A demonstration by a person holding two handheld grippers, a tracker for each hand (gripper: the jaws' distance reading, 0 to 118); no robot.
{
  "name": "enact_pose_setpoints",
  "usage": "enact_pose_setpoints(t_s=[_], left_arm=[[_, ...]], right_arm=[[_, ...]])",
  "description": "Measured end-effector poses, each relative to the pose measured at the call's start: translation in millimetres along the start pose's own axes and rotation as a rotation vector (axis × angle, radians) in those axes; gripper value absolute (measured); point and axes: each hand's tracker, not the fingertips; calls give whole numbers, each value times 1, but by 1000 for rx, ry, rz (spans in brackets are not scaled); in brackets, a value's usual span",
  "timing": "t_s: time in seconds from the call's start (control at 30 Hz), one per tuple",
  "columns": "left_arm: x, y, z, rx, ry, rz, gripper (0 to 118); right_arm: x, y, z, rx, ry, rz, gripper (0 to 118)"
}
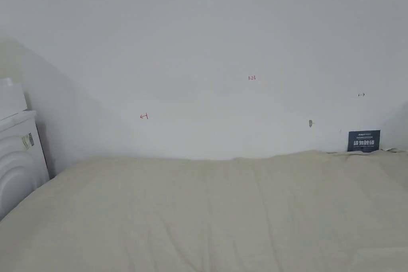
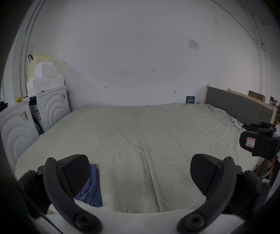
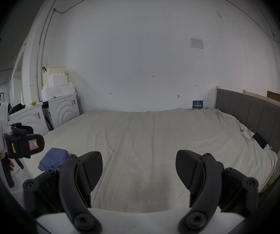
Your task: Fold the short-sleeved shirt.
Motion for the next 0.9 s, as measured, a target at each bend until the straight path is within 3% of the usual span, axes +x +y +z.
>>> enact_pose_setpoints(t_s=[0.67,0.7,0.77,0.83,0.9], left_arm=[[-2,2,-1,-6,10,3,118],[-2,2,-1,-7,6,4,118],[-2,2,-1,-7,5,6,118],[-1,4,0,-11,1,7,118],[-1,4,0,-7,-2,7,118]], right_arm=[[-5,4,-5,-31,49,-4,92],[-4,5,-7,-50,73,-25,92],[-1,7,-11,-90,150,-142,92],[-3,10,-15,-136,139,-242,92],[-11,12,-13,-132,102,-213,92]])
